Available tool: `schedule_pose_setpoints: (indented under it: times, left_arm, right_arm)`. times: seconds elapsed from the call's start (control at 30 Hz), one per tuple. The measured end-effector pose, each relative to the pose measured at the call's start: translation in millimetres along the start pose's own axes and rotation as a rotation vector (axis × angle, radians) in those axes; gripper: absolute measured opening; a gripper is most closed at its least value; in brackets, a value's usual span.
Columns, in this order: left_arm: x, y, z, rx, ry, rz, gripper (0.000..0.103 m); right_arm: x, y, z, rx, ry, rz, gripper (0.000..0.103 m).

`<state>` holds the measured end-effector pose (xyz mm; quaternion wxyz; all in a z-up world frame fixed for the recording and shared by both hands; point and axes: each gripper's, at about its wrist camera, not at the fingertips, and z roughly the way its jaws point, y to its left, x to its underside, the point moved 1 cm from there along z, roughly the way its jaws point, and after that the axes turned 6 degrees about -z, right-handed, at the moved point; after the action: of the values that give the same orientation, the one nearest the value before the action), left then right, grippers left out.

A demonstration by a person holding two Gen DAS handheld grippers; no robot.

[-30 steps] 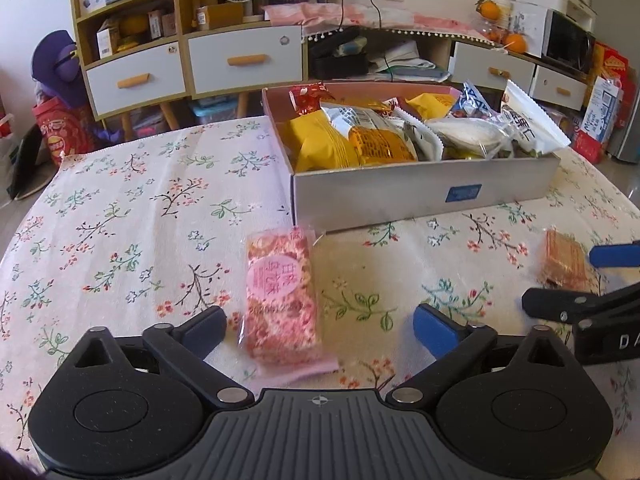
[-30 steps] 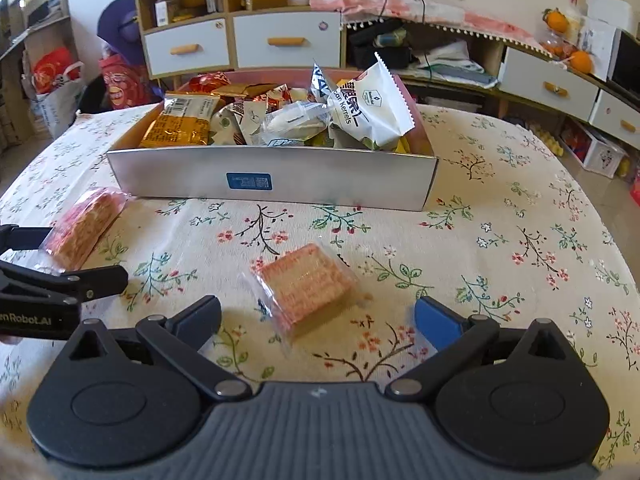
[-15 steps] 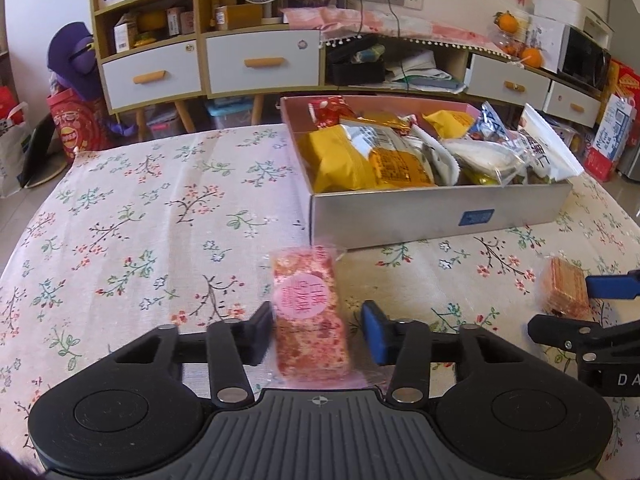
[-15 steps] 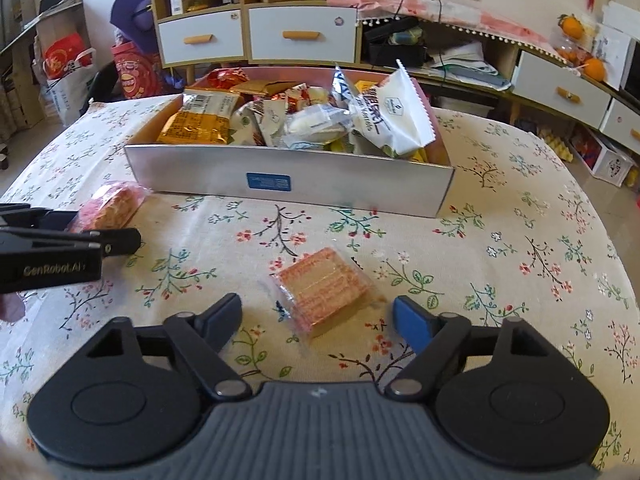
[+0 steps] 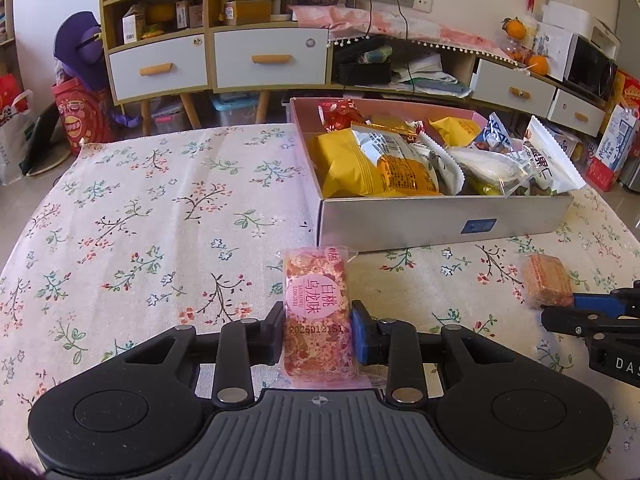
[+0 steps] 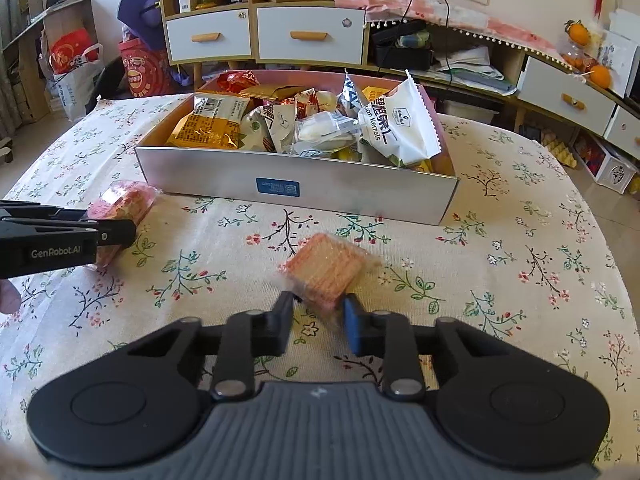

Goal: Organize snacks
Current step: 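Grasp the pink candy packet with the left gripper while the right grasps the clear wafer packet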

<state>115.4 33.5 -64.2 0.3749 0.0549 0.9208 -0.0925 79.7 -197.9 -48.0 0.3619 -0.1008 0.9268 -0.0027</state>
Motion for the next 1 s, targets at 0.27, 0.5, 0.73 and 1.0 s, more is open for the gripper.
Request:
schedule_pose_setpoints:
  times: [0.27,0.5,0.73,1.0]
  left_arm:
    - [-1.5,3.0,-2.3,-0.001,0.002,-0.018,0.030]
    - [0.9,-2.9,-4.2,0.029,0.021,-0.009,0.030]
    - [2.5,-10.3,-2.1,0.044,0.034,0.004,0.030]
    - [5.1,-14.0,-5.1,0.054,0.036,0.028,0.030]
  right_arm:
    - [0.0,-1.7,0.1,-0.008,0.003,0.005,0.017]
    - [0.5,-5.7,0.1,-0.081,0.011,0.078,0.059]
    - [-10.5,-8.8,8.2,-0.061,0.022,0.151,0.067]
    - [-14.9,-14.1,12.2,-0.024,0.026,0.198,0.023]
